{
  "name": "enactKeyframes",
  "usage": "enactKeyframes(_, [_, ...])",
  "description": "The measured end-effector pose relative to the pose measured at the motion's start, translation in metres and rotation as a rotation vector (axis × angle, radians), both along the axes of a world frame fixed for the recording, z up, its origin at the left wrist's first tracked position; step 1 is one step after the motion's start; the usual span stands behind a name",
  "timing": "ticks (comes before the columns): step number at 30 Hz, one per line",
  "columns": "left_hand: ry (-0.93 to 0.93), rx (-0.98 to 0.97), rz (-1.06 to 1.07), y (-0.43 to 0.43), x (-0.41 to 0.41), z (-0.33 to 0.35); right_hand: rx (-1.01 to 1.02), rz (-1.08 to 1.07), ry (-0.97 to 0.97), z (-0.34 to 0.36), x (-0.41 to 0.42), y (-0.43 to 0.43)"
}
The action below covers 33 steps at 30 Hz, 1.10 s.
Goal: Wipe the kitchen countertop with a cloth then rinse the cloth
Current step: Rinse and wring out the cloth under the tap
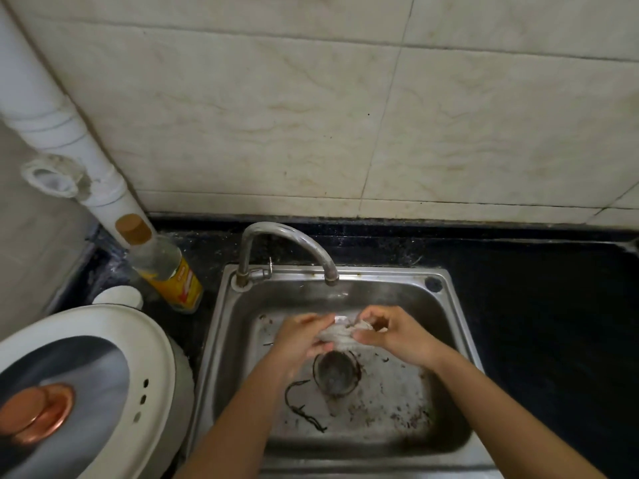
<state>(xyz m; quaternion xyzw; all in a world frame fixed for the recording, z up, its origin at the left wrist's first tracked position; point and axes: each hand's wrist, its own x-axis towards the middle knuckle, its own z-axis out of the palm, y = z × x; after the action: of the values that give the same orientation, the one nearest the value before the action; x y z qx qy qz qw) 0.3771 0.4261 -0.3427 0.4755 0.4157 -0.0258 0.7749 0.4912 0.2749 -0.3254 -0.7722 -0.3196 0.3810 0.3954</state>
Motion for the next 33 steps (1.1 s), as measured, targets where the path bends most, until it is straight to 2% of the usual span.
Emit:
enactKeyframes(3, [-0.072,0.221,-0.097,-0.006,-0.001,0.02,-0.05,-0.063,-0.008,-0.004,-0.007,-0.015])
enactKeyframes(7, [-0.14,0.432,-0.273,-0.021,0.006,0.044,0.026,-0.022,0.127,0.007,-0.025,-0.014])
enactKeyframes(9, [-0.178,0.468,-0.321,-0.025,0.009,0.053,0.086,-0.022,0.125,0.01,-0.032,-0.01])
enactKeyframes(12, [-0.22,0.47,-0.318,-0.024,0.007,0.063,0.082,-0.064,0.001,0.01,-0.032,-0.007])
enactKeyframes(15, [-0.224,0.411,-0.268,-0.016,0.001,0.066,-0.04,-0.012,-0.261,0.018,-0.021,-0.009])
enactKeyframes(17, [-0.181,0.281,-0.276,-0.011,-0.002,0.065,-0.123,0.069,-0.502,0.029,-0.015,-0.009])
enactKeyframes(20, [-0.118,0.012,-0.479,-0.011,-0.005,0.07,-0.149,0.254,-0.796,0.045,-0.008,-0.008])
enactKeyframes(23, [-0.105,-0.067,-0.729,-0.016,-0.003,0.076,-0.025,0.506,-1.125,0.063,-0.004,-0.006])
enactKeyframes(26, [-0.048,-0.056,-0.906,-0.028,0.002,0.082,0.14,0.672,-1.422,0.075,-0.002,-0.003])
enactKeyframes(29, [0.018,0.137,-0.938,-0.04,0.008,0.084,0.125,0.757,-1.566,0.083,0.011,-0.002])
enactKeyframes(33, [-0.045,0.784,-1.09,-0.041,0.013,0.088,-0.166,0.813,-1.554,0.079,0.016,-0.001])
